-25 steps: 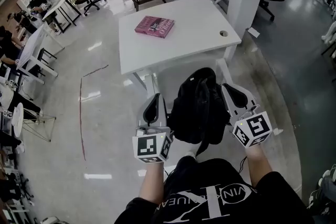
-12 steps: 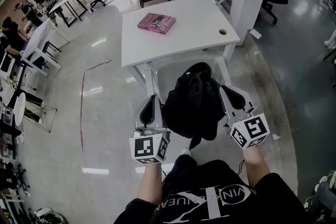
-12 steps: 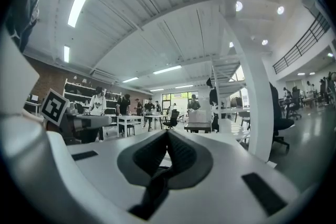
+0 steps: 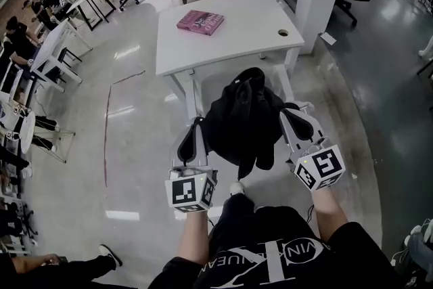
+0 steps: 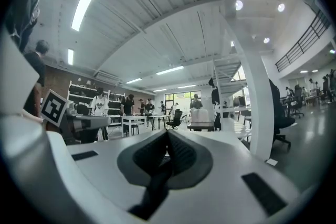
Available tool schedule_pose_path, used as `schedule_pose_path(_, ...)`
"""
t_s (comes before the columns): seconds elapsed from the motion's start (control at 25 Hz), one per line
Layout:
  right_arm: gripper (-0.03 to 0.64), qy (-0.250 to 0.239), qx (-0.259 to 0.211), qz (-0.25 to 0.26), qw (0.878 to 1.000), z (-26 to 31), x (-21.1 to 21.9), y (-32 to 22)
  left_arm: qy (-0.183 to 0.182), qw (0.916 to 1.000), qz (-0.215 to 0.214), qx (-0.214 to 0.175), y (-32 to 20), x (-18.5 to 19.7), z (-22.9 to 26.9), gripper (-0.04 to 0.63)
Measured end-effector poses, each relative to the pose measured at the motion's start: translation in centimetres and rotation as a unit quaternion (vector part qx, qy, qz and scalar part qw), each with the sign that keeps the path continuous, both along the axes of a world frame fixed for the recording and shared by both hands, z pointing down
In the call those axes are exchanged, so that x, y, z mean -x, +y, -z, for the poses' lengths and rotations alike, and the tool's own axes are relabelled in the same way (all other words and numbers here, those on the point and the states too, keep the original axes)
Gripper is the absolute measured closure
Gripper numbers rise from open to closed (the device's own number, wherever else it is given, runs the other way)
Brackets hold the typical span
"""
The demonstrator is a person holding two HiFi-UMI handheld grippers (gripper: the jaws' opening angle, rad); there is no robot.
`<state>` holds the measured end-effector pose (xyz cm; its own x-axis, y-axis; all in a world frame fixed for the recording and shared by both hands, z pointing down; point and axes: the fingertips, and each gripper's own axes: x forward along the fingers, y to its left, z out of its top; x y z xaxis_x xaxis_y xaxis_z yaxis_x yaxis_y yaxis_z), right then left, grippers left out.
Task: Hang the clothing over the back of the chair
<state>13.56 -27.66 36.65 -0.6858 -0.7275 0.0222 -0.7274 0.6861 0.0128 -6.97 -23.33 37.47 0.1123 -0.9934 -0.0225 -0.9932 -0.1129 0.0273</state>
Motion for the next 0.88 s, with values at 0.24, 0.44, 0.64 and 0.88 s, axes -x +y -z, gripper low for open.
schedule_pose_path(0.24, 0.604, -0.002, -0.003, 0.006, 1.000, 0.4, -1.0, 2.1, -0.002, 0.9999, 0.013, -0.005, 2.7, -0.9, 0.5, 0.584)
schedule_pose_path(0.44, 0.604, -0.004, -0.010, 0.013, 1.000, 0.6, -1.8, 3.4, -0.005, 0.9997, 0.022, -0.010, 4.5, -1.7, 0.6, 0.584)
schedule_pose_path(0.64, 0.604, -0.005, -0.011, 0.017, 1.000, 0.4, -2.4, 4.8, -0.007, 0.9995, 0.029, -0.011, 6.2, -2.2, 0.5, 0.584)
schedule_pose_path(0.88, 0.604, -0.008, -0.010, 0.026, 1.000, 0.3, -2.5, 5.8, -0.008, 0.9990, 0.040, -0.015, 7.7, -2.3, 0.8, 0.584)
